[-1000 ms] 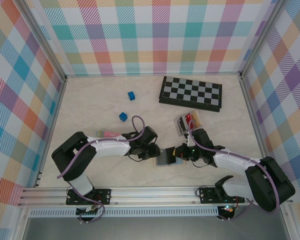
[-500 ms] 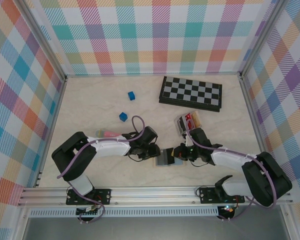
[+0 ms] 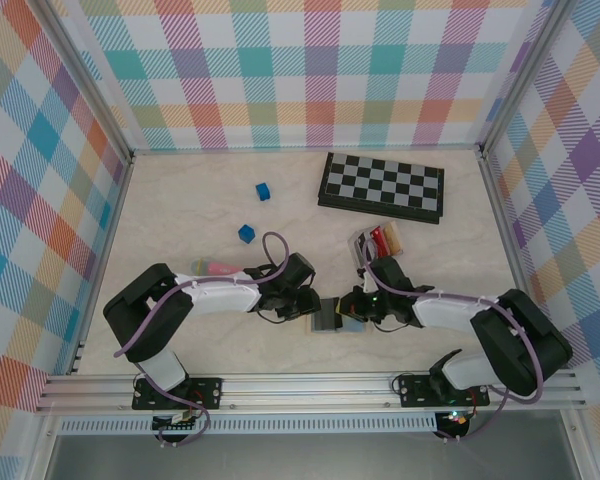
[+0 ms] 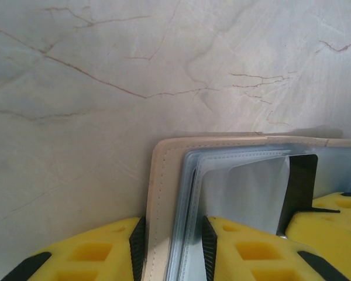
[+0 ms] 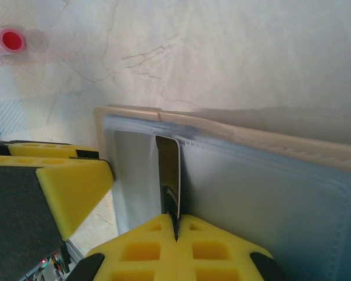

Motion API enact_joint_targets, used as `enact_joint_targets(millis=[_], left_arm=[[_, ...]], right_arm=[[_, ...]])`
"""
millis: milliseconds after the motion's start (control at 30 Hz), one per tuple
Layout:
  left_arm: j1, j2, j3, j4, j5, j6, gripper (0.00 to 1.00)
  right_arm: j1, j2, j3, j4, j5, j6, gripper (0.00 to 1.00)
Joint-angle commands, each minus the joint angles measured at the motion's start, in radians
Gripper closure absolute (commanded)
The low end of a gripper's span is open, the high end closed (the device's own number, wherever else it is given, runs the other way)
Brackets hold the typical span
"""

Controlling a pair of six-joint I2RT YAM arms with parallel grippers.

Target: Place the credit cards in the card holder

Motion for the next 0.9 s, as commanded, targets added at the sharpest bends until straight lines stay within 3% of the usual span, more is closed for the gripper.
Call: enact_joint_targets(millis=[0,200,433,567,733,867], left_arm=[[-0.035,0.011,-0.028,0.14,0.067,-0.058,0.67],[-0.036,-0.004,-0.034,0.145,0.061,-0.07,0.66],[-0.036,-0.012,-0.038,0.113,0.032,-0.065,0.66],[-0.036,-0.008,-0.041,0.109,0.026,-0.062,0.67],[-0.036,0.005,-0.039,0.125,0.039,-0.062,0.68],[-0.036,0.019,-0.034,0.139,0.055,-0.061,0.68]], right_arm=[[0.029,0.03,0.033,0.026,0.033,0.059,0.94],[0.038,0.084,0.074,0.035,-0.015,0.059,0.88],[0.042,0.028,0.151,-0.255,0.089,-0.053,0.77],[0.042,0.021,0.15,-0.292,0.076,-0.075,0.77],[0.043,0.057,0.15,-0.225,-0.004,-0.078,0.89],[0.057,0.112,0.185,-0.172,-0.082,-0.086,0.86]])
